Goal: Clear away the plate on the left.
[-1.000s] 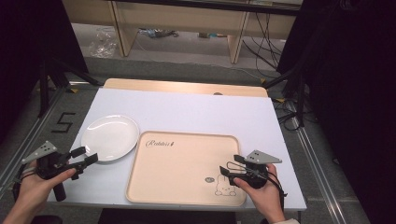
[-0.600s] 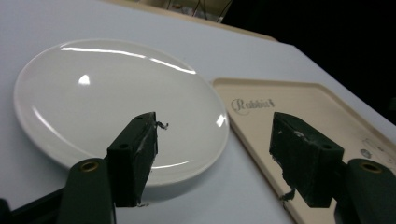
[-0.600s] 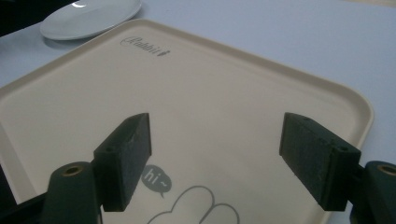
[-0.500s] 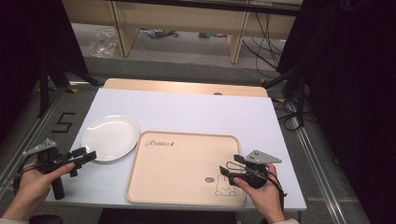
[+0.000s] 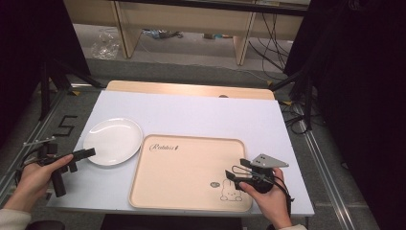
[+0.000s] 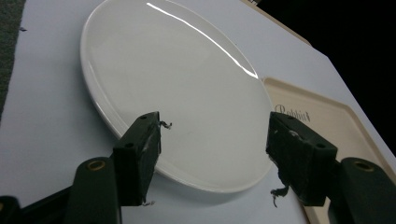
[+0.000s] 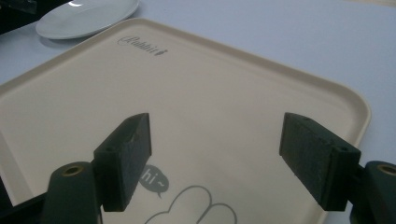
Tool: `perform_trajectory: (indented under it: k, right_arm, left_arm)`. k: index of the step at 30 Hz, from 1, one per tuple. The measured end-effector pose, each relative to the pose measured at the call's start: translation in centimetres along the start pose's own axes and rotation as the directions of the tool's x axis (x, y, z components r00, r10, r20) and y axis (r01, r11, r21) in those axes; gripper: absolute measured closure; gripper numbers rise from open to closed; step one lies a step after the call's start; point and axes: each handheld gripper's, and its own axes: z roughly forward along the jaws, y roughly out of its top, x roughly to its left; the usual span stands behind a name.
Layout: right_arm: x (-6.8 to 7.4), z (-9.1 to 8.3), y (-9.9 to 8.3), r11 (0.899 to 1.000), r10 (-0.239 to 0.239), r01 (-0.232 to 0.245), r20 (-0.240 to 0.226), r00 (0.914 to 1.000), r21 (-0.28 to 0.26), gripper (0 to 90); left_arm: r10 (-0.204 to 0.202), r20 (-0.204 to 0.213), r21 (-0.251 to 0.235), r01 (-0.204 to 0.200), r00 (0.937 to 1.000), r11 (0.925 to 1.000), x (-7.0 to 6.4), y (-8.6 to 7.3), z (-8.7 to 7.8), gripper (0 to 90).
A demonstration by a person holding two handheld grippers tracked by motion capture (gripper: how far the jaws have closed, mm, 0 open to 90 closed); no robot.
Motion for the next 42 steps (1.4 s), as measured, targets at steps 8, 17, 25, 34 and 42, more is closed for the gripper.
perform_trajectory:
  k: [8, 17, 25, 34, 42]
  right_arm:
    - [-0.1, 0.0, 0.0, 1.000, -0.001, 0.001, -0.001, 1.0000, 0.007, 26.0]
    - [-0.1, 0.0, 0.0, 1.000, -0.001, 0.001, -0.001, 1.0000, 0.006, 26.0]
    - [-0.1, 0.0, 0.0, 1.000, -0.005, 0.005, -0.001, 1.0000, 0.013, 26.0]
    - [-0.1, 0.0, 0.0, 1.000, 0.002, -0.002, 0.000, 1.0000, 0.015, 26.0]
    - [-0.1, 0.2, -0.1, 1.000, 0.005, -0.005, -0.003, 1.0000, 0.019, 26.0]
  left_arm:
    - [-0.106, -0.054, 0.000, 0.106, 0.9929, 0.9943, 1.1, 0.6, 0.3, 37.9]
    - [-0.169, -0.084, 0.020, 0.172, 0.9819, 0.9849, 2.1, 0.4, 0.3, 37.8]
    - [-0.212, -0.095, 0.036, 0.217, 0.9725, 0.9756, 2.8, 0.3, 0.6, 37.8]
    - [-0.253, -0.064, 0.008, 0.254, 0.9652, 0.9671, 3.2, 0.3, 1.1, 40.3]
    - [-0.307, -0.090, 0.018, 0.310, 0.9473, 0.9505, 3.2, 0.9, 2.1, 50.6]
